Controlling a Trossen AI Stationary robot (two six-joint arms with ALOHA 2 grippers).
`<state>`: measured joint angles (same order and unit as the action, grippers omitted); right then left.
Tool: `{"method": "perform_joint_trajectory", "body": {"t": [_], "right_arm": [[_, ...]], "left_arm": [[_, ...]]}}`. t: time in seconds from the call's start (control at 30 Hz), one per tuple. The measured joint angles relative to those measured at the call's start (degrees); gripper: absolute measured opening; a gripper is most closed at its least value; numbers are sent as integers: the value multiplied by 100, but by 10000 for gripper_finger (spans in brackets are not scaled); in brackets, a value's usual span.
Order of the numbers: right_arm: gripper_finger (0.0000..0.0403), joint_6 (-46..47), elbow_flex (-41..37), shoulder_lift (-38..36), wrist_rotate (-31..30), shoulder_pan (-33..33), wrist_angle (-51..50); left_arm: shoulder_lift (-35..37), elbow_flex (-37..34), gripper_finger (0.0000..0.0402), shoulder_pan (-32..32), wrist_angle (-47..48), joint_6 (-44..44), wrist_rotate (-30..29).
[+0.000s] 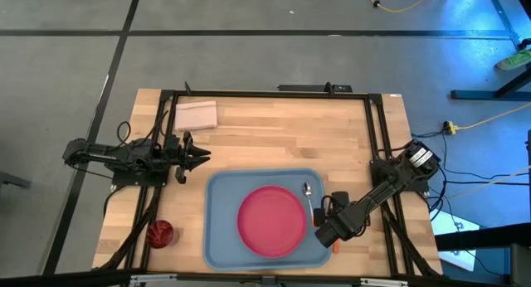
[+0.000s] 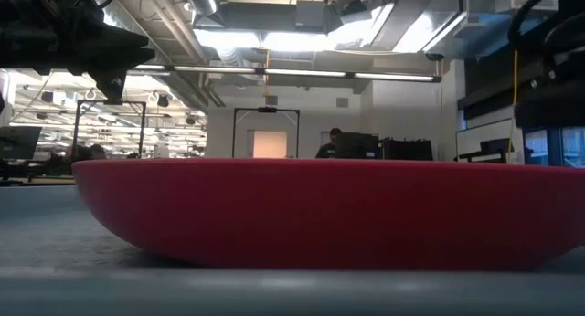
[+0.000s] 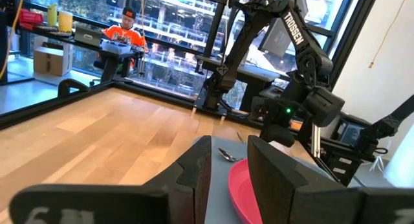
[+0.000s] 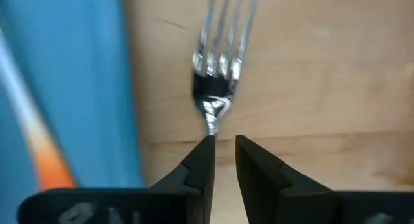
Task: Pick and place plate/cup/fork/spoon on tray
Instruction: Put the orange fork on the blue tray to the right of the orange spoon
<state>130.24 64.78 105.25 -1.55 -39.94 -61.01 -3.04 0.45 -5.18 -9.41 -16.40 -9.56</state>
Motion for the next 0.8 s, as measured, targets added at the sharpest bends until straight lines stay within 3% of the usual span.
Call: {"method": "perform_joint_trajectory", "body": {"t": [0.1,0.3,0.8], "right_arm": [[67,-4,5,-78,-233,0,3],[67,-37,5,-68,-33,2,472],[67,19,-51,39,-83,2,385]], "left_arm": [[1,2,94,1,0,0,0],[1,1,94,1,4,0,0],[-1,0,94,1,48,-2,0]]}}
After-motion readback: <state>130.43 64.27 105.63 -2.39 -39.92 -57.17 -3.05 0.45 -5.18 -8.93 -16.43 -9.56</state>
